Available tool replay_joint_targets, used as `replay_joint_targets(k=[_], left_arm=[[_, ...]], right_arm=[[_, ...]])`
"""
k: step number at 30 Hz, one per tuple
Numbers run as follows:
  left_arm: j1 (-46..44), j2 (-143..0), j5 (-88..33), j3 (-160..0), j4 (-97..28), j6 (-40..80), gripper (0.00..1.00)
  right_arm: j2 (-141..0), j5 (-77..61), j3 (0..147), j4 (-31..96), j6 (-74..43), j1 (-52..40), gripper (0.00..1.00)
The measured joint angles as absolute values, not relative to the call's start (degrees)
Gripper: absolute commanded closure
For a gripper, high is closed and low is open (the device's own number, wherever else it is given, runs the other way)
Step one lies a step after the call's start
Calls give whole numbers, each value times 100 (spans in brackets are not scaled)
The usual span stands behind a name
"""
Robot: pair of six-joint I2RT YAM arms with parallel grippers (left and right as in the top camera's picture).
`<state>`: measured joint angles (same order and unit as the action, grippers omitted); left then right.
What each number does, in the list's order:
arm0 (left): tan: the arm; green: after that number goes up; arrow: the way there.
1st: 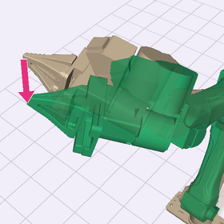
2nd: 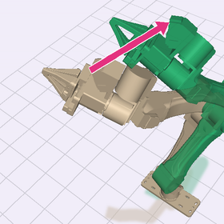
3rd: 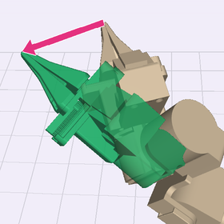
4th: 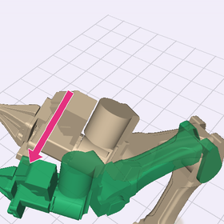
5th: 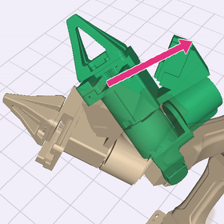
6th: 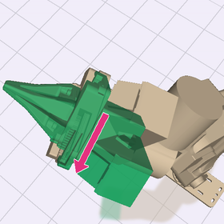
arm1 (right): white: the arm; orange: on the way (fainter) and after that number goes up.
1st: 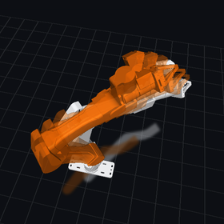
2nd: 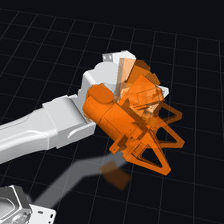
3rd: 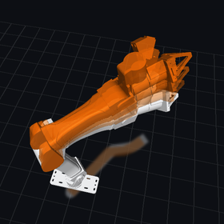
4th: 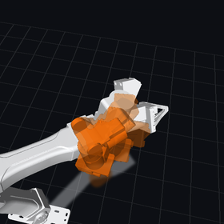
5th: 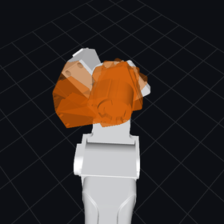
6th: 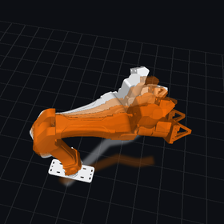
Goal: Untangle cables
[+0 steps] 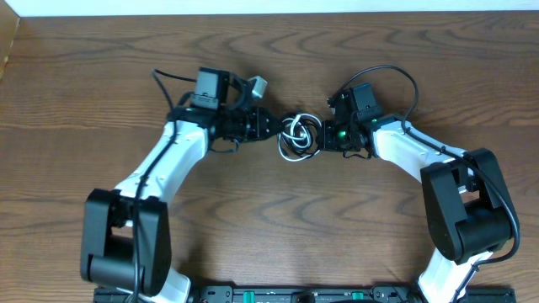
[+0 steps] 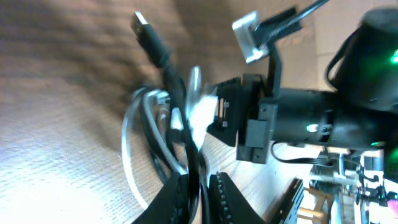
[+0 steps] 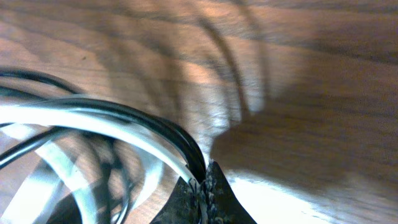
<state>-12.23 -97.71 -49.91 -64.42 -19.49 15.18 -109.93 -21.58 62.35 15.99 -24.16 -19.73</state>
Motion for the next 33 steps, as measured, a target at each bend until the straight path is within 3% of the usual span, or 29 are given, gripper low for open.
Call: replay_joint_targets(k=[10, 13, 21, 33], left_arm=[[-1035, -9675, -5046, -6442, -1994, 1522, 64], [-1035, -9675, -4779, -6442, -2268, 1520, 60], [-1072, -9675, -3955, -6440, -2528, 1520, 60], [-1865, -9677, -2849, -6438, -2530, 1835, 53]], right_arm=[[-10993, -2053, 6235, 1605, -2388, -1900, 99], [-10993, -2102, 6235, 1592, -2375, -1844, 99], [-10890, -2891, 6235, 1031, -1861, -1785, 99], [-10368, -2475, 6257, 1546, -1962, -2056, 99]])
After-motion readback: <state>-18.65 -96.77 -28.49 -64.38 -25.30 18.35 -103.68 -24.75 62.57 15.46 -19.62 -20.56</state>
